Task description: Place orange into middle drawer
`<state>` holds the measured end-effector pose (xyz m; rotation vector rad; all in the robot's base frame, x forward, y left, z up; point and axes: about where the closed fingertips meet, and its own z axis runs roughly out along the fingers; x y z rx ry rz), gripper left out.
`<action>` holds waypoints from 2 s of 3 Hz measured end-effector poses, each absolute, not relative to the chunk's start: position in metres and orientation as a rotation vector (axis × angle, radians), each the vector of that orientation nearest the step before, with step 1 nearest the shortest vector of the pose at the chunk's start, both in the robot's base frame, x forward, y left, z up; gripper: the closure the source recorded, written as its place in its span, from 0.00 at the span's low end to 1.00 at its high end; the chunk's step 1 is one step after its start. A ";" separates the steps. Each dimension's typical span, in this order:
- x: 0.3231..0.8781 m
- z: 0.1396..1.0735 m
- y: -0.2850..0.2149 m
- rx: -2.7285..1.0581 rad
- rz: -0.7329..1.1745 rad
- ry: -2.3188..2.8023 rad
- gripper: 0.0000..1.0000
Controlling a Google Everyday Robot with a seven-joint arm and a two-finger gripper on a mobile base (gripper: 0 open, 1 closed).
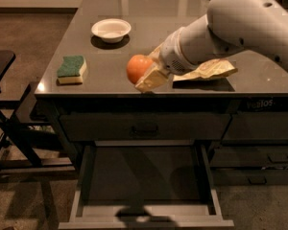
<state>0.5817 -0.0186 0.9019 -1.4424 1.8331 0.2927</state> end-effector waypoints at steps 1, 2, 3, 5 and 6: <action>0.543 0.898 -0.028 -1.365 0.312 1.898 1.00; 0.501 0.877 -0.041 -1.284 0.348 1.992 1.00; 0.458 0.847 -0.052 -1.220 0.407 2.092 1.00; 0.440 0.808 -0.060 -1.118 0.461 2.165 1.00; 0.423 0.735 -0.073 -0.974 0.550 2.265 1.00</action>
Offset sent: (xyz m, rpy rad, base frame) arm -0.1332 -0.0426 -0.0565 0.0711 0.2102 -0.2347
